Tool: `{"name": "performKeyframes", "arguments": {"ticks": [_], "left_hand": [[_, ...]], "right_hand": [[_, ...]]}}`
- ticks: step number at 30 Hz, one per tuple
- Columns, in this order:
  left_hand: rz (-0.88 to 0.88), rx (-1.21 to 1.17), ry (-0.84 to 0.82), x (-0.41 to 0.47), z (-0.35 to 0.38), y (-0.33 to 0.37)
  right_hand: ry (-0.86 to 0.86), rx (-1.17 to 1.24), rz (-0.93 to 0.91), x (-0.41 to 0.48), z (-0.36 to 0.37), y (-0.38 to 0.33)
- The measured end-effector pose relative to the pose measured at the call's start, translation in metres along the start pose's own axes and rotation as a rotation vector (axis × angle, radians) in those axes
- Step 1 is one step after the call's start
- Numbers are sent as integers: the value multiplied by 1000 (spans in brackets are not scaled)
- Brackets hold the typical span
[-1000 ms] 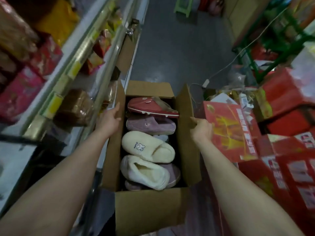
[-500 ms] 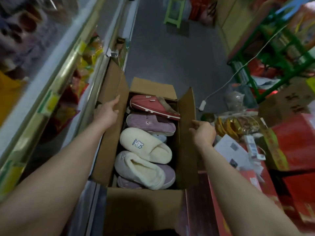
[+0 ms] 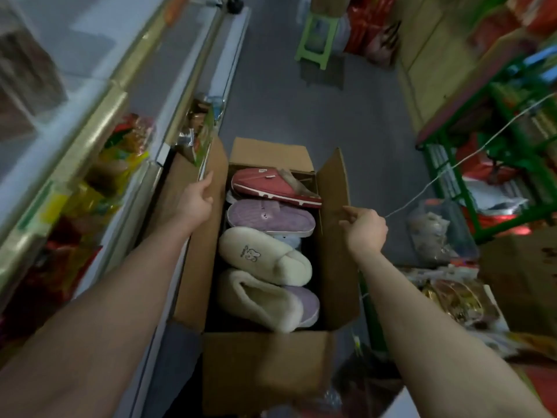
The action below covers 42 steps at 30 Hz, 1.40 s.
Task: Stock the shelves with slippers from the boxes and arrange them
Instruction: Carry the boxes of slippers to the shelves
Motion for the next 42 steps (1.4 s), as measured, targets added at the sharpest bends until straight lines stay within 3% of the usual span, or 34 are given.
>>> {"name": "performKeyframes", "arguments": {"ticks": [10,28,42], "left_hand": [[116,63,-100,265,-50,114],[103,101,-4,714,-90,325],[186,107,-133,1066,-99,506]], "right_hand": [[42,4,51,231,-24,-125],[20,37,-49,703,-81,-320],[62,98,158,1042,-118,-420]]}}
Point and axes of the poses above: each hand's wrist, its own x-axis towards the middle knuckle, its own z-axis out of the palm, y = z × x, the point moved 3 cm from there along x, towards the middle knuckle, and after that the axes turned 11 degrees about -y, right-handed, at the moved point
